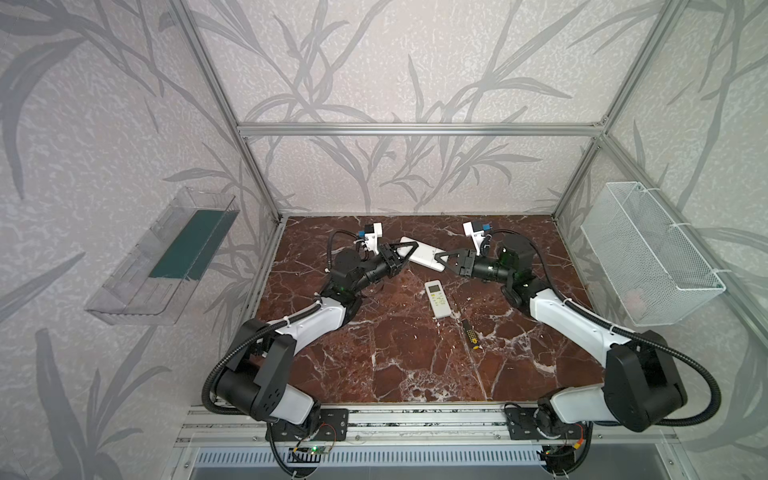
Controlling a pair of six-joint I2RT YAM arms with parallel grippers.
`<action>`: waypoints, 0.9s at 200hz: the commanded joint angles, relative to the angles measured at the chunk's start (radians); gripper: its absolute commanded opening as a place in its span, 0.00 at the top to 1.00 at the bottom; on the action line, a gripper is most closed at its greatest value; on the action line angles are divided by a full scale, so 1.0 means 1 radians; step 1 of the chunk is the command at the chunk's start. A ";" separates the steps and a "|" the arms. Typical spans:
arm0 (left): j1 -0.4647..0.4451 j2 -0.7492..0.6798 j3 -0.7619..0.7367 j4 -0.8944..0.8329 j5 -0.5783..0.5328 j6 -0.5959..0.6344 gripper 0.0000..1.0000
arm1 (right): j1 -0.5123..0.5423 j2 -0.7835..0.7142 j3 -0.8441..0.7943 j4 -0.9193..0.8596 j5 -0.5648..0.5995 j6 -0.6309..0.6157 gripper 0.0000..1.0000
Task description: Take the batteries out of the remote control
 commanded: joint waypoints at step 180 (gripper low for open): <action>0.021 -0.050 0.005 0.066 -0.016 -0.022 1.00 | -0.027 -0.100 0.063 -0.491 0.285 -0.262 0.51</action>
